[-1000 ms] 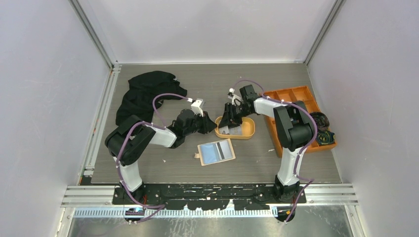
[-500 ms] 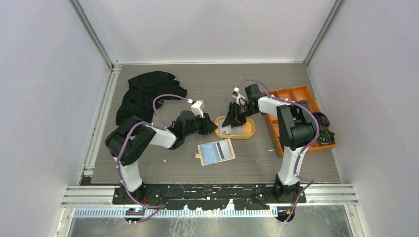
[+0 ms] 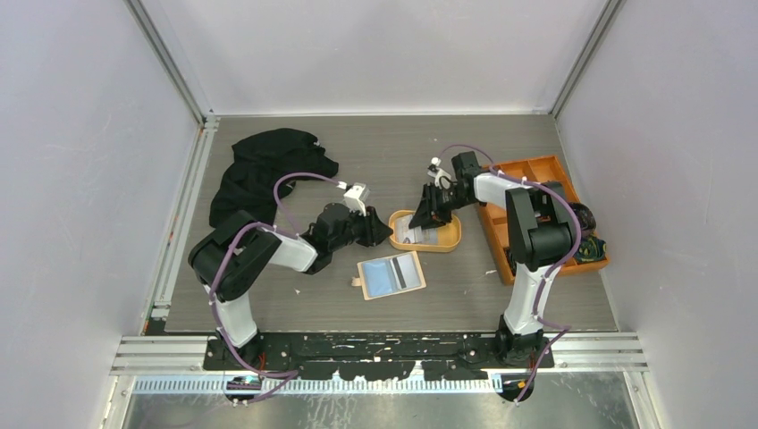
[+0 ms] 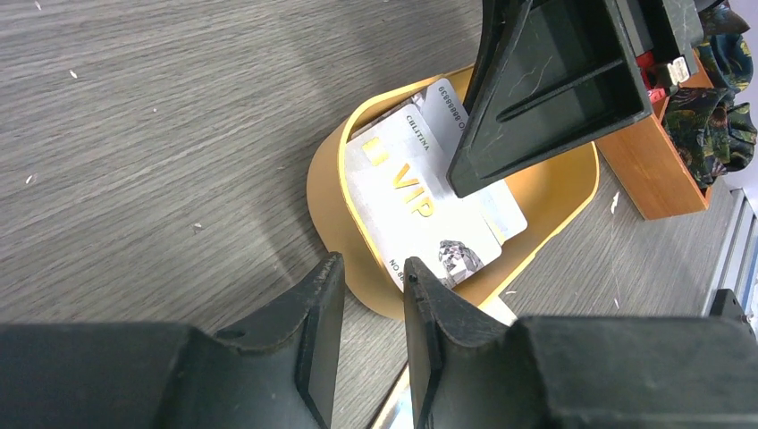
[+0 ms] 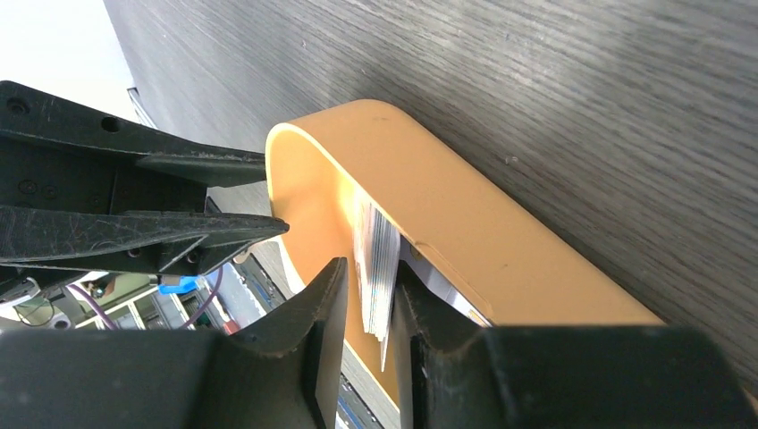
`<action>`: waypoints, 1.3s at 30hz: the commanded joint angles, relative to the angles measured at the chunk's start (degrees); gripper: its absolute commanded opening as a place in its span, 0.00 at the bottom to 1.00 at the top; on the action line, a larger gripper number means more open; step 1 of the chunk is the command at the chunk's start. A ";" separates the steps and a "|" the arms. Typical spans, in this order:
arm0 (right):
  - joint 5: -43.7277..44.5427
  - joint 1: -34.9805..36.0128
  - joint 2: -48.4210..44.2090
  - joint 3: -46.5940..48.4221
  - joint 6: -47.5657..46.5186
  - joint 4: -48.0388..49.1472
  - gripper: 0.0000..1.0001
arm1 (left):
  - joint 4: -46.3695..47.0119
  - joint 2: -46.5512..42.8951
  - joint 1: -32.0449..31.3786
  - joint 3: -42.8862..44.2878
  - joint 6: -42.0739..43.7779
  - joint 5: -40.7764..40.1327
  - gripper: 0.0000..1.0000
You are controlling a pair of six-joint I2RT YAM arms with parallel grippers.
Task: Put the credit cards into the card holder
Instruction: Pick up the credit card from the storage box.
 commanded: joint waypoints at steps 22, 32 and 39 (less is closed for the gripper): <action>0.86 -3.52 -3.27 1.70 -2.38 -1.73 0.01 | 6.05 -3.51 -0.11 -2.27 2.09 -1.51 0.32; 5.08 -6.19 -8.68 4.14 -13.59 -11.41 0.01 | 16.12 -7.20 -0.12 -9.24 3.93 -3.94 0.34; 0.94 -6.41 -14.91 5.16 -22.45 -15.89 0.01 | 27.90 -9.64 -0.11 -15.75 2.95 -4.95 0.48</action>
